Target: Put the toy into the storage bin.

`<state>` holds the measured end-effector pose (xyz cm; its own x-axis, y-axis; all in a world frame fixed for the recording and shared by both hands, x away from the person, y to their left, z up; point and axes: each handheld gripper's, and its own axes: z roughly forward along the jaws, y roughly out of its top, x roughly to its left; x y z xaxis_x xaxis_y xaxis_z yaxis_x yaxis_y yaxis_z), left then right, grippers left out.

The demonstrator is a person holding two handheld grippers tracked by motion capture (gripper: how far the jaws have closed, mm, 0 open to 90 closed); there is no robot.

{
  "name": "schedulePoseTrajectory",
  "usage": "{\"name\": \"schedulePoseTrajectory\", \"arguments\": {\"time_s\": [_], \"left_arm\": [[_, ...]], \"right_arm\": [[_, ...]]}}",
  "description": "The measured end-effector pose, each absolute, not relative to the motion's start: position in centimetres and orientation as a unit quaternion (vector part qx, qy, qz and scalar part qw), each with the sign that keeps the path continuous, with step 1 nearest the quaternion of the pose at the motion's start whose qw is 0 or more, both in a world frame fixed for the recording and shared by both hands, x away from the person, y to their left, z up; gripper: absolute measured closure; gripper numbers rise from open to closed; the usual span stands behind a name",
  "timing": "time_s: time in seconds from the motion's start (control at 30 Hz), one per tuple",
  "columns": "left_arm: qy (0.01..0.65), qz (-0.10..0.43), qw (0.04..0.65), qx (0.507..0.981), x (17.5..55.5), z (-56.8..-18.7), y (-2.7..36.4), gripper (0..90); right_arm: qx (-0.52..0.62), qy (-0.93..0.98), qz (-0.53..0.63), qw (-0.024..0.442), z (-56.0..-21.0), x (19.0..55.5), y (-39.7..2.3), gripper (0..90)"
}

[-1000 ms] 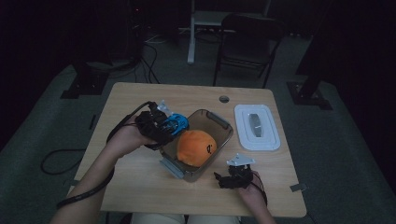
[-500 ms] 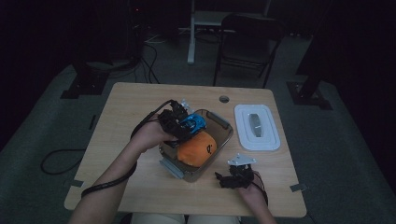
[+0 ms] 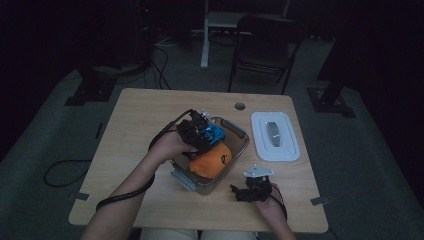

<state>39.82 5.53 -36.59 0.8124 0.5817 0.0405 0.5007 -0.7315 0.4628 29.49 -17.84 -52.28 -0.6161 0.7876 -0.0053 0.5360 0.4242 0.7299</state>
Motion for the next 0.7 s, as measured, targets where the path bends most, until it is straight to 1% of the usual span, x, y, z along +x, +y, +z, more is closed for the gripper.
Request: {"name": "schedulePoseTrajectory", "arguments": {"time_s": [0.13, 0.27, 0.4, 0.43, 0.53, 0.57, 0.7], "left_arm": [[0.298, 0.086, 0.205, 0.928, 40.3, -37.8, 5.2, 28.8], [0.304, 0.082, 0.206, 0.927, 40.4, -38.4, 5.1, 28.7], [0.288, 0.087, 0.199, 0.933, 40.2, -38.4, 5.1, 28.1], [0.285, 0.089, 0.199, 0.933, 40.1, -38.4, 5.1, 27.4], [0.28, 0.08, 0.222, 0.931, 39.8, -37.8, 5.6, 20.7], [0.278, 0.077, 0.227, 0.93, 39.7, -37.6, 5.7, 20.2], [0.274, 0.091, 0.234, 0.928, 39.4, -37.0, 6.4, 18.8]], "right_arm": [[0.4, 0.826, 0.357, 0.176, -52.3, 29.5, -17.9, 12.0], [0.4, 0.826, 0.356, 0.176, -52.3, 29.5, -17.9, 12.0], [0.399, 0.826, 0.358, 0.174, -52.3, 29.5, -18.0, 12.0], [0.399, 0.826, 0.358, 0.174, -52.3, 29.5, -18.0, 12.0], [0.399, 0.826, 0.359, 0.173, -52.3, 29.5, -18.0, 12.0], [0.399, 0.825, 0.359, 0.173, -52.3, 29.5, -18.0, 12.0], [0.399, 0.825, 0.36, 0.174, -52.2, 29.5, -18.0, 12.0]]}}
